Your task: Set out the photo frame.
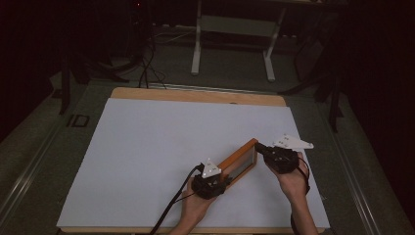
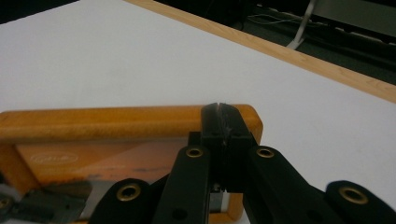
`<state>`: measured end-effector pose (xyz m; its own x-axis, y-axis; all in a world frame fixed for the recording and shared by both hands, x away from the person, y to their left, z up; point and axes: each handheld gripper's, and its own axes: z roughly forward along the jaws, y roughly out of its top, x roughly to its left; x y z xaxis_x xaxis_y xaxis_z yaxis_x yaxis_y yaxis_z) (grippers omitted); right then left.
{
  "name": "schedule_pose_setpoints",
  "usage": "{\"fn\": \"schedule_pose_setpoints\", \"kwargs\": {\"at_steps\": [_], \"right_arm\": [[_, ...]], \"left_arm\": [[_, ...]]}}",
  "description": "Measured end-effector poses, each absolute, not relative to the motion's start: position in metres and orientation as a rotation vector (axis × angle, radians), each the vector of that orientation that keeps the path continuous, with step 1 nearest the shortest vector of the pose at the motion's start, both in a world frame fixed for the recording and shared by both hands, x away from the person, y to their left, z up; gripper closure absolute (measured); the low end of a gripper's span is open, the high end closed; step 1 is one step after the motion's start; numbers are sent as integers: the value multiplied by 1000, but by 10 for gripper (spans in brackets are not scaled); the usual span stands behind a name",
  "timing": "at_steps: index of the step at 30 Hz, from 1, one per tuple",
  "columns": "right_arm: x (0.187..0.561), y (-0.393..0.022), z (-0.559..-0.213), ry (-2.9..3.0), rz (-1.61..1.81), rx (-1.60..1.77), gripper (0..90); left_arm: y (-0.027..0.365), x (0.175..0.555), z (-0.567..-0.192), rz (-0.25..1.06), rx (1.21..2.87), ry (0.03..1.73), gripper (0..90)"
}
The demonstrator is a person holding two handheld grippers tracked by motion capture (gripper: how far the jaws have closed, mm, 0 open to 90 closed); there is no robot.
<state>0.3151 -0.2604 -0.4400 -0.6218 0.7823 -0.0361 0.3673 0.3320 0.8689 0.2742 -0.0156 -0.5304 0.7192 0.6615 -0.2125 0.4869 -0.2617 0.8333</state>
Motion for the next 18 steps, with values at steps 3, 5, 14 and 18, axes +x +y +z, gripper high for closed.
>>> {"fn": "schedule_pose_setpoints", "kwargs": {"at_steps": [3, 5, 14, 18], "right_arm": [[314, -265, -441, 2144, 1228, 1017, 884], [313, -268, -442, 2139, 1229, 1024, 884], [311, -279, -442, 2127, 1228, 1047, 875], [311, -282, -443, 2124, 1238, 1050, 872]], "left_arm": [[-17, 274, -528, 232, 1928, 874, 690], [-17, 275, -526, 232, 1927, 870, 690], [-21, 288, -500, 259, 1938, 837, 692], [-25, 296, -488, 253, 1936, 833, 692]]}}
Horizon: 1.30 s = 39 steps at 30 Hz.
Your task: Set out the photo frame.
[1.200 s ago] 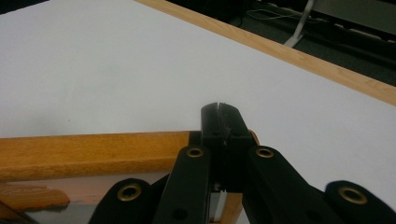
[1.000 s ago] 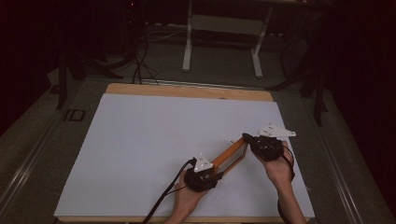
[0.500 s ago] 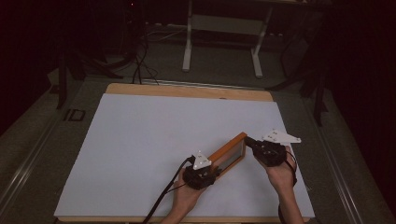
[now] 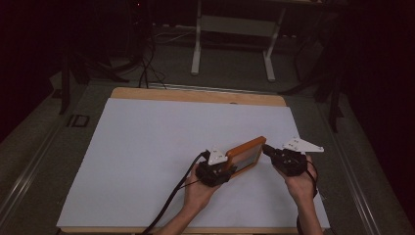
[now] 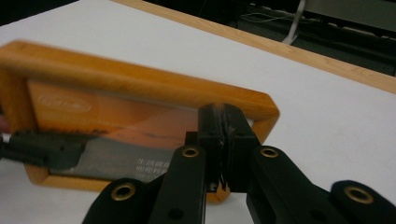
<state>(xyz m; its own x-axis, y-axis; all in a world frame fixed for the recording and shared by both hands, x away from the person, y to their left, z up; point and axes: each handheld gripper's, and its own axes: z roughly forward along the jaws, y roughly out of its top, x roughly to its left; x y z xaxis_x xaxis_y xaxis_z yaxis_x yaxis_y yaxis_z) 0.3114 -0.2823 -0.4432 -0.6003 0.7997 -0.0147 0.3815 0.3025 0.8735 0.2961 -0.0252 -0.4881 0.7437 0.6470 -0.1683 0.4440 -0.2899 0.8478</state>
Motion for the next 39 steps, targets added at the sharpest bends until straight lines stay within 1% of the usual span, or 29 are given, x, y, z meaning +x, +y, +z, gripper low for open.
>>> {"fn": "schedule_pose_setpoints", "kwargs": {"at_steps": [11, 22, 29, 34, 37, 39], "right_arm": [[311, -286, -445, 2121, 1237, 1061, 863], [311, -285, -445, 2126, 1231, 1051, 839], [311, -281, -445, 2146, 1235, 1031, 817], [312, -273, -443, 2196, 1255, 974, 762], [313, -265, -442, 2237, 1281, 921, 684], [314, -259, -442, 2273, 1325, 867, 607]], "left_arm": [[-24, 315, -470, 207, 1893, 852, 692], [-12, 319, -455, 216, 1877, 849, 692], [1, 320, -438, 245, 1911, 817, 692], [15, 318, -426, 248, 1976, 746, 692], [23, 318, -419, 233, 2028, 673, 691], [27, 318, -415, 206, 2072, 603, 690]]}}
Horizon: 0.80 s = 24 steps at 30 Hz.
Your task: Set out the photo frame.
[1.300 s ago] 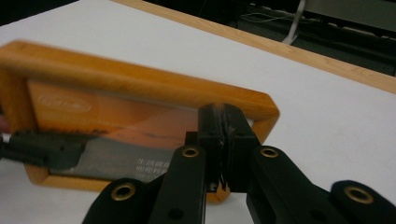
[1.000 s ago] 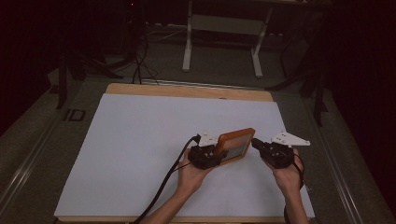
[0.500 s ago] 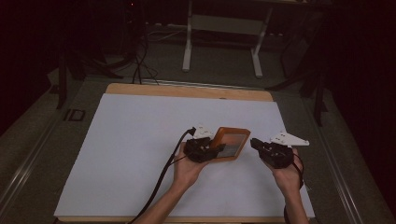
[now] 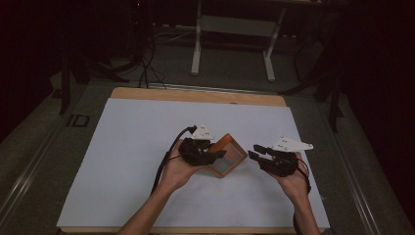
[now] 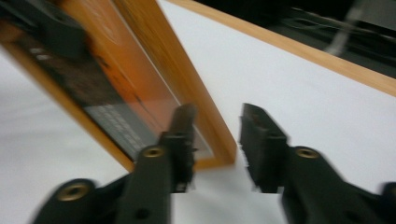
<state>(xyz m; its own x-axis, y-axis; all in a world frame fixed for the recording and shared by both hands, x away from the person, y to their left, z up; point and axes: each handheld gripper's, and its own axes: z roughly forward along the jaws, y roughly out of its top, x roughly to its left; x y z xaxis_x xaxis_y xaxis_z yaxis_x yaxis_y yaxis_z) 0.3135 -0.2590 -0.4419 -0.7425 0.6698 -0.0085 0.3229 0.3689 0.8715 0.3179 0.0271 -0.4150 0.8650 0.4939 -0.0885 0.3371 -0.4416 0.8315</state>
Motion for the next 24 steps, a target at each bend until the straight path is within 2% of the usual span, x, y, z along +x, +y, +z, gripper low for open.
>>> {"fn": "schedule_pose_setpoints", "kwargs": {"at_steps": [2, 5, 8, 10, 11, 13, 16, 19, 24], "right_arm": [[313, -252, -442, 2338, 1383, 794, 512], [311, -241, -442, 2394, 1398, 684, 445], [313, -233, -444, 2427, 1392, 618, 422], [313, -229, -445, 2440, 1397, 595, 445], [313, -229, -445, 2445, 1408, 582, 493], [313, -229, -446, 2440, 1405, 575, 512], [312, -234, -447, 2432, 1418, 564, 584], [309, -239, -448, 2432, 1419, 546, 615], [307, -242, -449, 2422, 1409, 524, 679]], "left_arm": [[29, 318, -413, 168, 2107, 527, 690], [29, 317, -415, 141, 2122, 421, 687], [29, 317, -416, 130, 2116, 376, 679], [29, 318, -418, 114, 2106, 367, 667], [30, 319, -419, 103, 2100, 371, 644], [32, 319, -421, 87, 2086, 368, 591], [39, 321, -428, 59, 2039, 405, 439], [53, 324, -441, -13, 1963, 443, 419], [71, 327, -470, -28, 1896, 545, 394]]}}
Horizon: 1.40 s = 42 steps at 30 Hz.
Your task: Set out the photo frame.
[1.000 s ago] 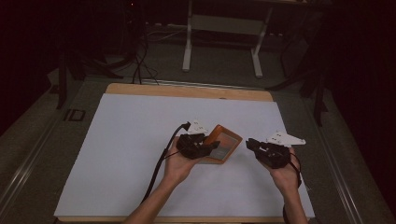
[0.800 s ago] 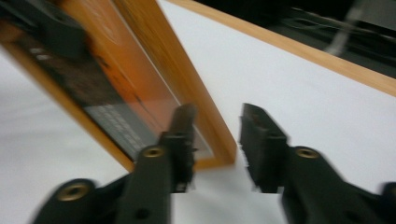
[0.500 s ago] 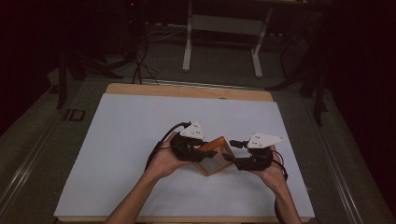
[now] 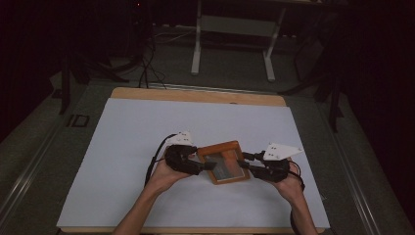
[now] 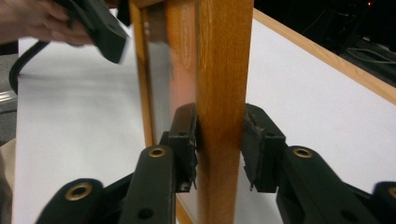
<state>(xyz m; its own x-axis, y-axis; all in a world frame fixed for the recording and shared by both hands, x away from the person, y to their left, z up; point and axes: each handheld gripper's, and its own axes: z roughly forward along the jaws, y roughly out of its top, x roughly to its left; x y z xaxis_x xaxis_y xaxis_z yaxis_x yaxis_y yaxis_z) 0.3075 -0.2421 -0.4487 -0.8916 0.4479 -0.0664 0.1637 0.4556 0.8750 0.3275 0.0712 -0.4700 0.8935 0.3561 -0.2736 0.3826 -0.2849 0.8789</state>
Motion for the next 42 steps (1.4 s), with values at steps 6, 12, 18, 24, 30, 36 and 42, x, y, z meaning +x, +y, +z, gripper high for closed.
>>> {"fn": "schedule_pose_setpoints", "kwargs": {"at_steps": [6, 12, 18, 24, 30, 36, 42], "right_arm": [[308, -241, -449, 2411, 1411, 527, 681], [307, -244, -451, 2414, 1397, 548, 650], [310, -233, -463, 2449, 1418, 616, 648], [316, -204, -475, 2488, 1403, 666, 645], [318, -185, -475, 2504, 1416, 680, 662], [322, -182, -476, 2496, 1430, 735, 658], [326, -181, -478, 2491, 1423, 773, 645]], "left_arm": [[49, 329, -493, 7, 2025, 584, 537], [46, 325, -491, 13, 2024, 542, 632], [72, 323, -478, 29, 1967, 563, 631], [99, 320, -475, 79, 1957, 612, 618], [114, 322, -485, 69, 1931, 677, 567], [114, 329, -488, 55, 1920, 704, 555], [114, 331, -490, 68, 1940, 733, 534]]}}
